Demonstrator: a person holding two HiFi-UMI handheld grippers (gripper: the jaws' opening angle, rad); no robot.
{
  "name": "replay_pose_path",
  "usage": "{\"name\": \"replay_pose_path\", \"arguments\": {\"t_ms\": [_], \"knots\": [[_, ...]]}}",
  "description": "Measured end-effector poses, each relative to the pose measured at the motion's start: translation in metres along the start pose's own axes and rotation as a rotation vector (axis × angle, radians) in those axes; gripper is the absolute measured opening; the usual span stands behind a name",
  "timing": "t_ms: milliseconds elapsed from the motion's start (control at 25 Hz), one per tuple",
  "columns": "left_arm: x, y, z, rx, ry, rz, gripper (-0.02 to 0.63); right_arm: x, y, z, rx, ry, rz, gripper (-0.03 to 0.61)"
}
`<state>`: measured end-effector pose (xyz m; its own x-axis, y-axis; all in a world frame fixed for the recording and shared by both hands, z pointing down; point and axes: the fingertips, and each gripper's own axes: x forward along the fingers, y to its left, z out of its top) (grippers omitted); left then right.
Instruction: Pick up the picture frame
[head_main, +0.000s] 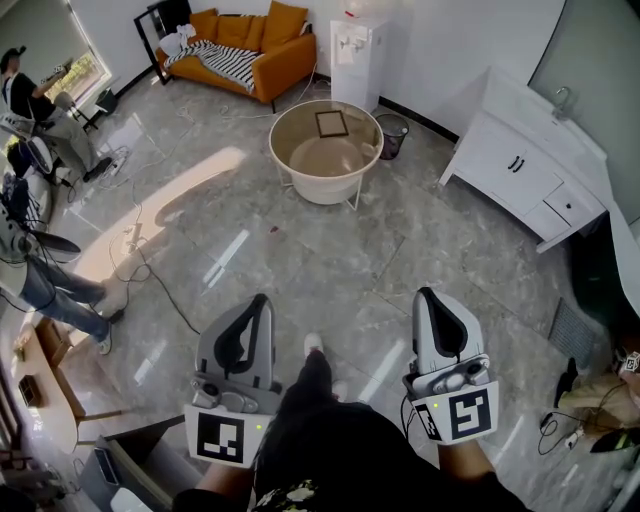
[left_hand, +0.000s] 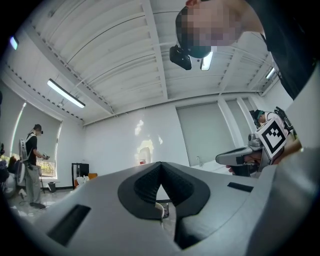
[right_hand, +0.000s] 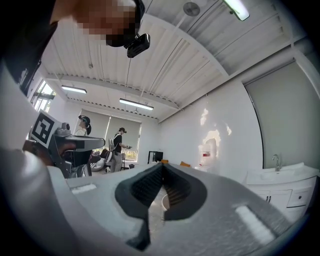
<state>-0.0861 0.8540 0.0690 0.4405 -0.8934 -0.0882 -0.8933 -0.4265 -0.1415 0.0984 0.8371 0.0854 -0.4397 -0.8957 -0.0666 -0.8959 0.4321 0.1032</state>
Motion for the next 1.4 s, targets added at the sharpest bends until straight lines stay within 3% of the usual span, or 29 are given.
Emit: {"name": "replay_pose_path", "arguments": {"t_ms": [1400], "knots": [[0.146, 0.127, -0.016, -0.021, -0.050, -0.035, 0.003, 0.187, -0.029, 0.004, -0.031, -0.011, -0.019, -0.004]]}}
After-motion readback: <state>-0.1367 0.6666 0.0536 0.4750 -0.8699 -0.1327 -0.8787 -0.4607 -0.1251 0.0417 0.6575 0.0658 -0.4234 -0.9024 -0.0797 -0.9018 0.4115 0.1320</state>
